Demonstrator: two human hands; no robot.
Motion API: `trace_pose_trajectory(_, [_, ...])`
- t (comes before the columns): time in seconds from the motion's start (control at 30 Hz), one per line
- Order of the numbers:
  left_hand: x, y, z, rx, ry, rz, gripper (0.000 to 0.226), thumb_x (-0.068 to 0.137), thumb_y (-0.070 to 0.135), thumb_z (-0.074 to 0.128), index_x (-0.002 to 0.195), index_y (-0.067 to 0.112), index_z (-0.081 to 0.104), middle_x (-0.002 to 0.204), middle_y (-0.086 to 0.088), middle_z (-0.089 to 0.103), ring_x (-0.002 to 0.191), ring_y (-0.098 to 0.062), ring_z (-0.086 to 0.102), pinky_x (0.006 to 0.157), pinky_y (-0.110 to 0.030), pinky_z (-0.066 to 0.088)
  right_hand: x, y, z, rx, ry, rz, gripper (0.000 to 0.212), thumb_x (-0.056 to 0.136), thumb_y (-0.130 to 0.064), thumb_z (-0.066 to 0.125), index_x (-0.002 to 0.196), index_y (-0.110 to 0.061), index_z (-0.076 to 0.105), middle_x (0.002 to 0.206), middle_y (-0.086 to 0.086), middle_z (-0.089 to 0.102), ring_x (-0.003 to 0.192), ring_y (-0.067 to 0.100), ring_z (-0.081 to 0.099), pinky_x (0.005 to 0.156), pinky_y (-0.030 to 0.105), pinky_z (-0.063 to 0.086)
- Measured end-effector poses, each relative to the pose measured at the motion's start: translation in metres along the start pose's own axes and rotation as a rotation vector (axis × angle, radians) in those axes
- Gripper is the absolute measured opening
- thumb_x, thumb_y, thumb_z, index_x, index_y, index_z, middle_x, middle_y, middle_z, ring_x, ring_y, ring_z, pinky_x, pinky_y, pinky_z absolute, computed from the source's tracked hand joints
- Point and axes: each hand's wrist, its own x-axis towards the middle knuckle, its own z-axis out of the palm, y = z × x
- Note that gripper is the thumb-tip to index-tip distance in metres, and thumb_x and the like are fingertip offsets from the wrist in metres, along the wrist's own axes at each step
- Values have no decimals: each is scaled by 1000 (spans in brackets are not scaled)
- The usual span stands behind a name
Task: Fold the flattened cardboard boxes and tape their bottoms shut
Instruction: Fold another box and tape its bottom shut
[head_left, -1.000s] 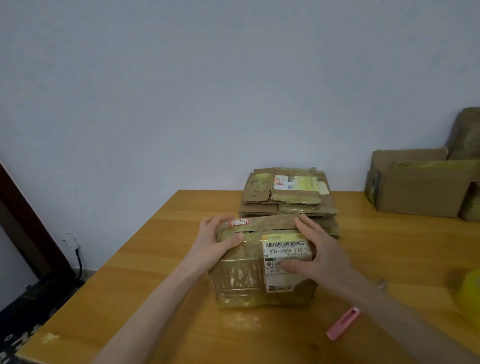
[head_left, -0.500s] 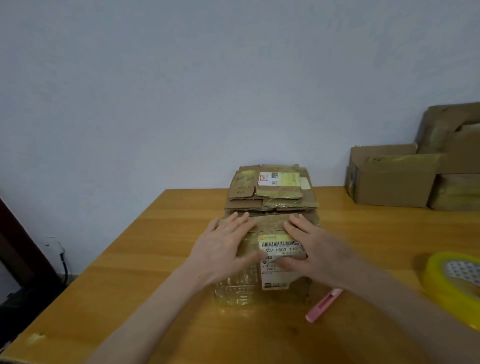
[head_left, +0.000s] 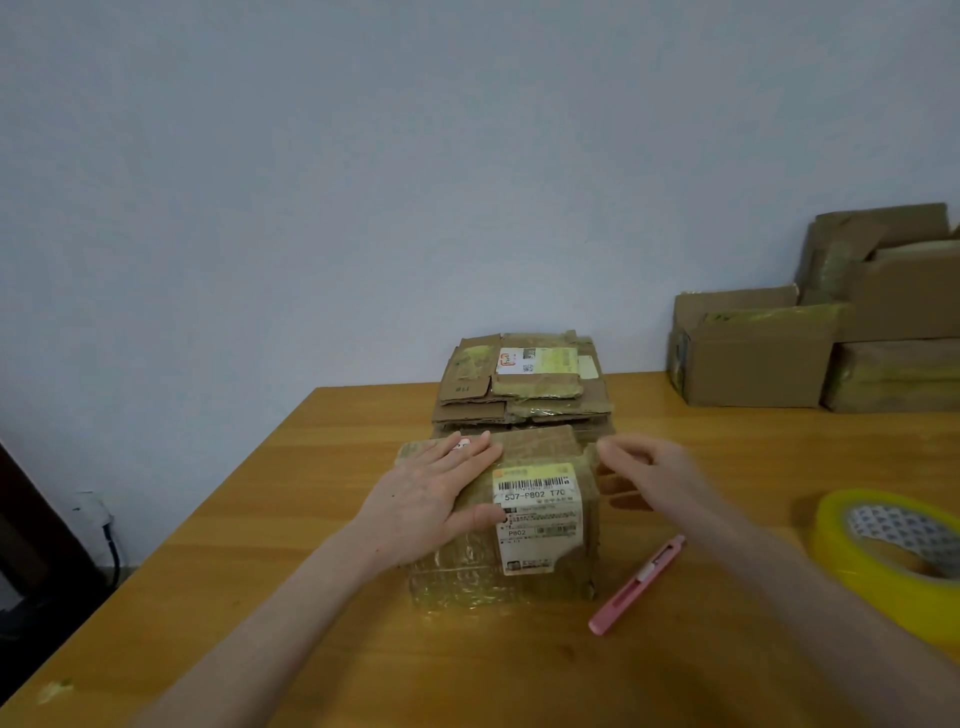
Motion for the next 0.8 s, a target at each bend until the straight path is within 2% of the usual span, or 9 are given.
trace_pose_trajectory(0.1, [0, 1, 0, 15, -13, 13, 91, 61, 87, -17, 140, 42, -12, 150, 20, -12, 145, -7, -4, 117, -37, 1, 3, -1, 10, 41, 17, 53, 9, 91, -17, 58, 90, -11, 64, 88, 7, 68, 78, 17, 67, 68, 28, 57])
trace_pose_trajectory(0.2, [-2, 1, -2, 6, -6, 20, 91, 61, 86, -16, 141, 42, -11, 150, 21, -11, 145, -7, -4, 114, -34, -3, 9, -1, 7, -34, 59, 91, 13, 90, -12, 57, 101, -7, 62, 90, 6, 65, 80, 17, 63, 72, 29, 55])
trace_pose_trajectory(0.27, [-2, 1, -2, -6, 8, 29, 89, 63, 86, -15, 140, 43, -12, 150, 21, -10, 145, -7, -3, 116, -35, 0, 11, -7, 4, -184, 197, -37, 26, 91, -17, 54, 116, -9, 58, 103, 2, 62, 93, 15, 59, 81, 28, 52])
trace_pose_trajectory(0.33, [-2, 1, -1, -6, 20, 39, 86, 66, 85, -12, 141, 43, -14, 150, 20, -9, 144, -7, -3, 116, -33, 0, 2, -24, 10, -406, 242, -288, 43, 93, -32, 48, 132, -16, 48, 131, -1, 53, 117, 12, 50, 97, 33, 46])
trace_pose_trajectory(0.4, [-2, 0, 0, -1, 30, 44, 92, 66, 84, -14, 146, 40, -9, 151, 20, -10, 145, -7, -4, 116, -33, 1, -8, -41, 24, -738, -5, -478, 73, 86, -62, 31, 147, -21, 24, 152, -9, 20, 142, 11, 18, 115, 39, 21])
trace_pose_trajectory(0.47, [-3, -1, -1, 0, 19, 40, 97, 66, 84, -14, 149, 34, -3, 151, 19, -11, 145, -8, -4, 117, -31, 0, -12, -45, 41, -1076, -259, -502, 105, 69, -83, 8, 150, -17, 1, 155, -4, -7, 145, 15, -8, 116, 37, -2])
trace_pose_trajectory(0.57, [-3, 0, 1, 15, -4, -10, 92, 72, 78, -2, 150, 31, -2, 155, 11, -12, 146, -9, -8, 115, -28, -6, -5, -35, 48, -1213, -328, -433, 114, 62, -86, 2, 149, -14, -6, 157, 5, -12, 145, 19, -8, 119, 41, 3])
trace_pose_trajectory(0.67, [0, 1, 3, 70, -10, -51, 85, 75, 75, 2, 150, 35, -1, 158, 4, -8, 147, -16, -4, 118, -37, -3, -1, -35, 49, -1221, -355, -412, 109, 65, -84, 6, 149, -16, -7, 157, 4, -13, 145, 18, -8, 119, 41, 5])
trace_pose_trajectory(0.8, [3, -3, 4, 68, -3, -26, 85, 74, 76, 3, 149, 37, -2, 159, 6, -4, 147, -16, 0, 117, -36, 1, 2, -38, 48, -1199, -362, -407, 102, 75, -80, 26, 150, -18, -5, 157, 3, -12, 146, 18, -7, 119, 41, 5])
